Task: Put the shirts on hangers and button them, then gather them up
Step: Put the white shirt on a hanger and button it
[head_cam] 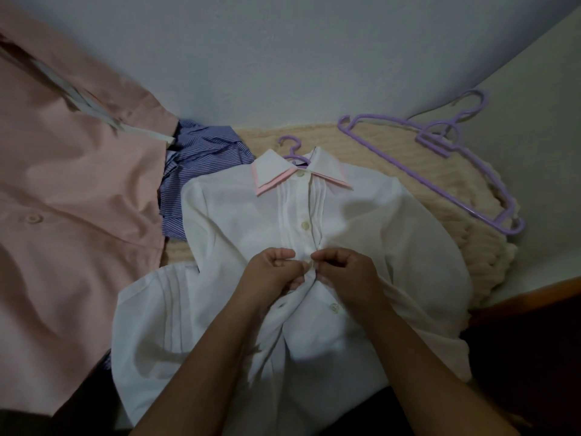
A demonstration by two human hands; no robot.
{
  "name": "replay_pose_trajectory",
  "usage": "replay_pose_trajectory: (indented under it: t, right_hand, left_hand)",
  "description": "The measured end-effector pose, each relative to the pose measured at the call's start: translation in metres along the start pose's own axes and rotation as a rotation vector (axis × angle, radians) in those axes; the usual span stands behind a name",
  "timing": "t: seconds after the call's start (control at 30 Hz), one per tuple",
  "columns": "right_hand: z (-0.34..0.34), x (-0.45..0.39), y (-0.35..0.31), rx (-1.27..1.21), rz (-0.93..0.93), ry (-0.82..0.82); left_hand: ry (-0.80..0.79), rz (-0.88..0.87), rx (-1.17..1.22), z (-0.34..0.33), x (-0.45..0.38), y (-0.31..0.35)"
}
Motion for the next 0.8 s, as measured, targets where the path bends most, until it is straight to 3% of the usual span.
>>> replay_pose_trajectory:
  t: [0.17,0.53,0.8]
  right_hand:
    - [-0.001,0.002,-0.001,-0.016,-0.003,0.009]
    - [-0.001,0.004,-0.001,0.013,0.006,-0.023]
    - [-0.002,-0.001,-0.003,0.071,0.043,-0.055]
  left_hand:
    - [-0.015,-0.131,-0.176,0.002,0.007,-0.002]
    - [-0.018,-0.117,-0.244,0.004,0.008,0.002]
    - [-0.057,0.224,0.124,0.006,-0.002,0.003]
Point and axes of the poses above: each hand's wrist, its own x-axis away from the middle knuckle, its own z-axis out of the back of the hand, y = z × x, the point moved 1 cm from there along -x, towards the middle knuckle, and after that the axes turned 12 degrees about x, right-handed, at the moved point
